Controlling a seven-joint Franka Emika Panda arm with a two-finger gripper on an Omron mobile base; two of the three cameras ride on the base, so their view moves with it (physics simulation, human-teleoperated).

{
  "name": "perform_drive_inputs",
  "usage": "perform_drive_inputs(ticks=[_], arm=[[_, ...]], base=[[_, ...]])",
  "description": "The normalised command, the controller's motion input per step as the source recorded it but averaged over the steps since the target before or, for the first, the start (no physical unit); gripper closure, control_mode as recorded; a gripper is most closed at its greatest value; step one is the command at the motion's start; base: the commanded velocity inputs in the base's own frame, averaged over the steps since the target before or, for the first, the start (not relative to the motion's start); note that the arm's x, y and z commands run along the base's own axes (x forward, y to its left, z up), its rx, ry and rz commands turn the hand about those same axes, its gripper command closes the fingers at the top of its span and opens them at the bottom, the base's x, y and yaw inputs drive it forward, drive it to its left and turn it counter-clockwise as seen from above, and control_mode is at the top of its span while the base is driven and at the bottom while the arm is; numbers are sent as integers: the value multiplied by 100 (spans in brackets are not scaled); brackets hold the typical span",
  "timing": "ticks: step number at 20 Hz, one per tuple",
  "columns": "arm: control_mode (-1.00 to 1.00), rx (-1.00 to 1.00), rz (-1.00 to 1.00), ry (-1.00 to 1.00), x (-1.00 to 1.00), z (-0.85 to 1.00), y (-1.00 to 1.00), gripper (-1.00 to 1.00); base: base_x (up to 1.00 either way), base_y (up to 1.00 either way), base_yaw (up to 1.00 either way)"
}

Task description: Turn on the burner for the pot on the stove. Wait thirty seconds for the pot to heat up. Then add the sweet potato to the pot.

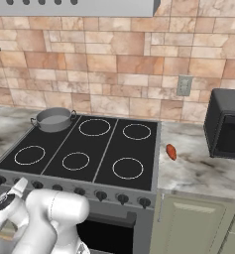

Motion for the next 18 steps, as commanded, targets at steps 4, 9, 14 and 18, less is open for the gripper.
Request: perform_drive_inputs(ticks=[4, 9, 14, 18], arm=[[-100, -21, 26, 1, -19, -41, 23, 100], [-100, -22, 26, 0, -19, -43, 18, 100], [-100, -19, 25, 3, -15, -32, 15, 100], [-100, -9, 12, 4, -2, -12, 5, 100]], base=[[0, 0, 0], [0, 0, 0], [0, 0, 0], [0, 0, 0]])
